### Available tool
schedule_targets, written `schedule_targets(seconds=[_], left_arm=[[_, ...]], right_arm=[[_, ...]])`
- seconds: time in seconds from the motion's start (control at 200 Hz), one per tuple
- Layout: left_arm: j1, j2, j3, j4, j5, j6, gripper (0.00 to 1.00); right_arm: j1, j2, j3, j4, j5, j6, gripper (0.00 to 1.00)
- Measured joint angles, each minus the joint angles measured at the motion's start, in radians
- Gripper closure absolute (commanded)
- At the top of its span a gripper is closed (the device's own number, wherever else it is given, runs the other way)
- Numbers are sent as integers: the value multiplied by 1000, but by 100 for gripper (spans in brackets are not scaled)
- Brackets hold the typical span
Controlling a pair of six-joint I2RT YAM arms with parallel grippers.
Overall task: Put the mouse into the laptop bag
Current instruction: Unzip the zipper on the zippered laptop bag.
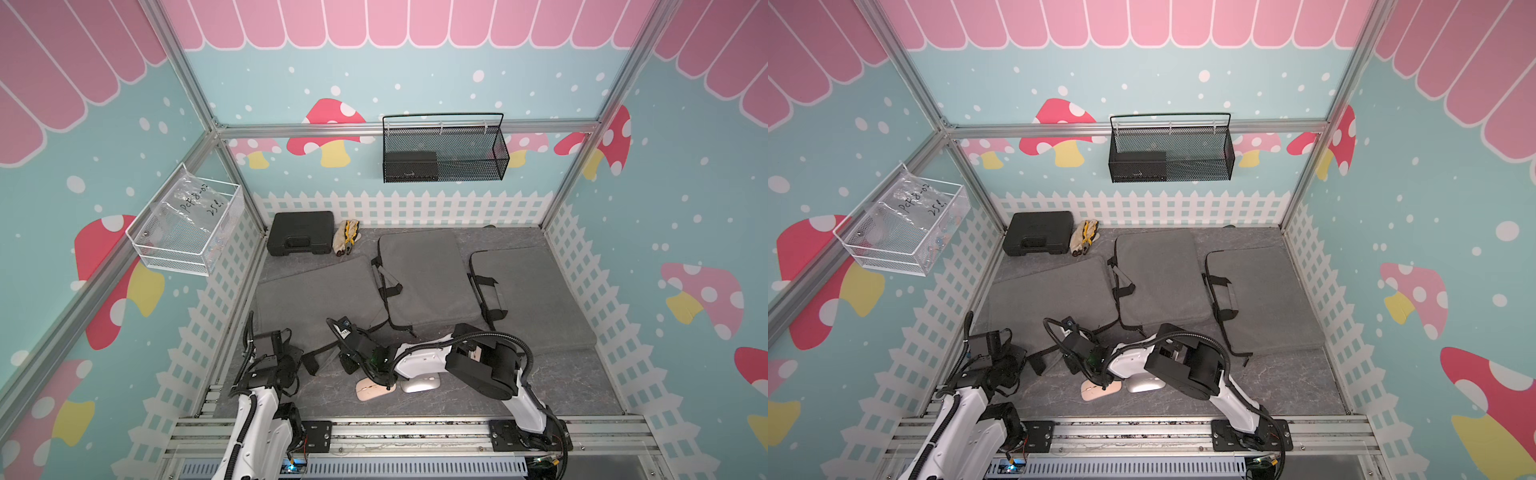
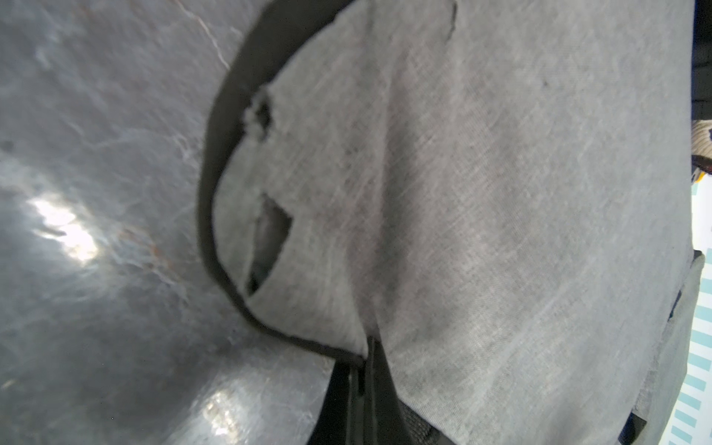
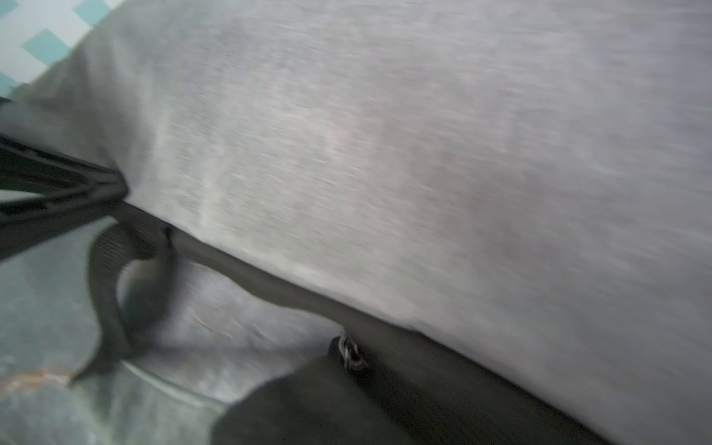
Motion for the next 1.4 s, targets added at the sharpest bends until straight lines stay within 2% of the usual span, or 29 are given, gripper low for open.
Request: schedule_targets(seconds=[0.29,0.435,0.535,0.6,0.75,0.901,1.006,1.101,1.171,1.396], left_arm=[[-2,-115,0,-72,3,-24,100],[-45,-224,0,-131,14,-51,45],[-77,-249,12,-169,2,-47,23],[-79,-231,43,-205,-26,-40,17],[-54,-133,122,-220,-74,-18,11],[13,-8,128,-203,-87,6,5],[26,45,127,-182,-83,17,2],[28,63,114,-130,-66,27,2],[31,76,93,-87,-45,30,8],[33,116,21,96,76,17,66]], right_arm=[[-9,24,35,1,-25,-5,100],[-43,23,32,5,-37,-31,100],[-71,15,13,23,-37,-45,100],[-90,1,-13,34,-35,-50,100],[-126,-47,-89,50,-30,-56,100],[-153,-94,-160,66,-27,-58,100],[-168,-106,-178,69,-22,-63,100],[-175,-106,-179,72,-21,-64,100],[-178,-106,-179,72,-23,-64,100],[-178,-102,-168,67,-33,-67,100]])
